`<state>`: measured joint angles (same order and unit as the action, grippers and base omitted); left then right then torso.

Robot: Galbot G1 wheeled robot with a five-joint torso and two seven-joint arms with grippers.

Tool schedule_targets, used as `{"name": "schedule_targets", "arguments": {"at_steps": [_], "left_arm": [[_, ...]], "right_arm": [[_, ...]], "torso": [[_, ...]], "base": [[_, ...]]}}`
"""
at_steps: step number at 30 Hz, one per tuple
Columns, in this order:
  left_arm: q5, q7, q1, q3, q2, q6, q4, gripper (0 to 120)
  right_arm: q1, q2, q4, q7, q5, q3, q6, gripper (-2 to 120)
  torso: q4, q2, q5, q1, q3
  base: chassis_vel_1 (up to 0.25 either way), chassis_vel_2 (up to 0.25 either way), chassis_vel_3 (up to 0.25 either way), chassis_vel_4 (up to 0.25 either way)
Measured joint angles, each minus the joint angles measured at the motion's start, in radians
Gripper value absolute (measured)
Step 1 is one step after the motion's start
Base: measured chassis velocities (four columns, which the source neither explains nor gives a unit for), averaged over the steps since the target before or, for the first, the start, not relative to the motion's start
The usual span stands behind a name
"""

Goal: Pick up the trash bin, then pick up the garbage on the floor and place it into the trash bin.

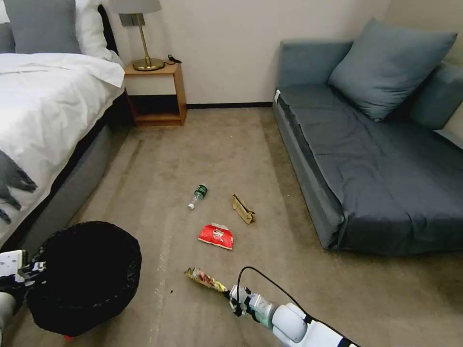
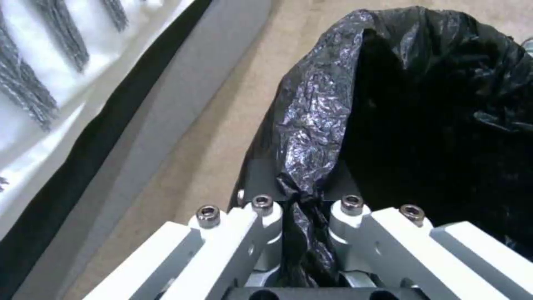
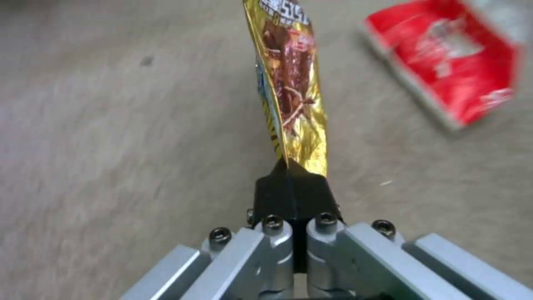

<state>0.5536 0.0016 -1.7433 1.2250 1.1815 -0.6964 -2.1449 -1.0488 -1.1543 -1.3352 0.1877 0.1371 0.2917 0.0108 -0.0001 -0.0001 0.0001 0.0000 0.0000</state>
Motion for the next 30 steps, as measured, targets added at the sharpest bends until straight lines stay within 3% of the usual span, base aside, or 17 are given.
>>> {"name": "schedule_targets", "arguments": {"at_steps": [12,13,18,19,24,29,30], "left_arm": [[0.004,-0.002,0.006,-0.025,0.013,-0.004,-0.014,6],[0.004,-0.003,0.007,-0.028,0.015,-0.005,-0.019,6],[0.005,-0.003,0.004,-0.031,0.016,-0.006,-0.025,6],[0.005,-0.003,0.001,-0.032,0.017,-0.006,-0.031,6],[0.005,-0.003,-0.002,-0.034,0.021,-0.008,-0.043,6],[0.006,-0.004,-0.013,-0.028,0.027,-0.009,-0.058,6],[0.009,-0.003,-0.015,-0.025,0.028,-0.009,-0.060,6]], "right_arm": [[-0.074,0.059,-0.388,-0.064,0.337,-0.133,0.117,0],[-0.075,0.065,-0.486,-0.079,0.406,-0.127,0.136,0],[-0.043,0.073,-0.602,-0.087,0.481,-0.069,0.149,0],[0.008,0.074,-0.650,-0.093,0.517,0.011,0.151,0],[0.120,0.047,-0.651,-0.112,0.545,0.144,0.151,0],[0.281,-0.030,-0.573,-0.176,0.606,0.281,0.154,0],[0.318,-0.074,-0.527,-0.200,0.620,0.301,0.156,0]], "torso": [[0.0000,0.000,-0.0001,0.000,0.000],[0.0000,0.000,-0.0002,0.000,0.000],[0.0001,0.000,-0.0001,0.000,0.000],[0.0001,0.000,-0.0002,0.000,0.000],[0.0001,0.000,-0.0002,0.000,0.000],[0.0003,0.000,-0.0003,0.000,0.000],[0.0004,0.000,-0.0004,0.000,0.000]], "base": [[0.000,0.000,0.000,0.000],[0.000,0.000,0.000,0.000],[0.000,0.000,0.000,0.000],[0.000,0.000,0.000,0.000],[0.000,0.000,0.000,0.000],[0.000,0.000,0.000,0.000],[0.000,0.000,0.000,0.000]]}}
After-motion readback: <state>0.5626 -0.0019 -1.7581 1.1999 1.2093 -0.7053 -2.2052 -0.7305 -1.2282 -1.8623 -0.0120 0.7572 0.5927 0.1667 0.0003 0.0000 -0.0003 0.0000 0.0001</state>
